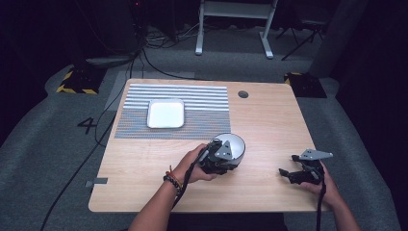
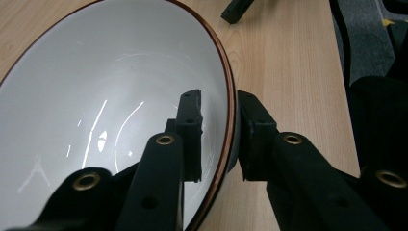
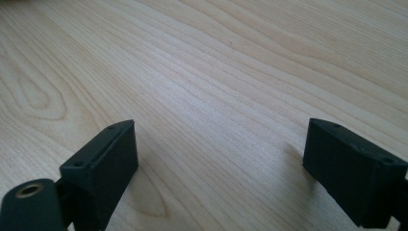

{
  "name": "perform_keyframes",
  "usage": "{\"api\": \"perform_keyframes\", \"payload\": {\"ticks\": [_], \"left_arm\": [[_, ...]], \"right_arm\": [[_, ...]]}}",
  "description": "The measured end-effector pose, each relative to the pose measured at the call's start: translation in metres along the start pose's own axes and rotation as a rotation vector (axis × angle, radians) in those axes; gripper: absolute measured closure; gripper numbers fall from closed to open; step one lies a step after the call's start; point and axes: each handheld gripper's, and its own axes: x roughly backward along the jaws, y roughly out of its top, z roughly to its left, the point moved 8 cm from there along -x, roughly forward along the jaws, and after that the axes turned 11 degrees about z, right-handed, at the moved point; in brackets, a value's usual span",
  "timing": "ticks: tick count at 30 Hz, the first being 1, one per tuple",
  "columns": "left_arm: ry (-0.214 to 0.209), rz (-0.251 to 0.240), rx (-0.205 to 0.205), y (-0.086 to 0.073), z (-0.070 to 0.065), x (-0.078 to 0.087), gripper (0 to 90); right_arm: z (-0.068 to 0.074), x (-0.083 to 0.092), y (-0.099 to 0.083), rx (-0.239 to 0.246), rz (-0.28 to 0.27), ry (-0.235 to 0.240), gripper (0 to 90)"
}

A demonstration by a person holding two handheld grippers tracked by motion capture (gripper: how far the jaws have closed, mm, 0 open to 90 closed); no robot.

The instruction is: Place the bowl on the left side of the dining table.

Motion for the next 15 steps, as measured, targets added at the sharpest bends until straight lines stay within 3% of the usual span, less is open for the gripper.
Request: {"api": "perform_keyframes", "payload": {"ticks": [7,15], "left_arm": [[0.013,0.007,-0.031,0.0025,-0.0002,-0.0005,80.5],[0.010,0.011,-0.034,0.0018,-0.0010,-0.0004,80.6]], "right_arm": [[0.0000,0.0000,0.0000,-0.001,0.000,0.000,12.1],[0.0000,0.0000,0.0000,0.000,0.000,0.000,12.1]]}}
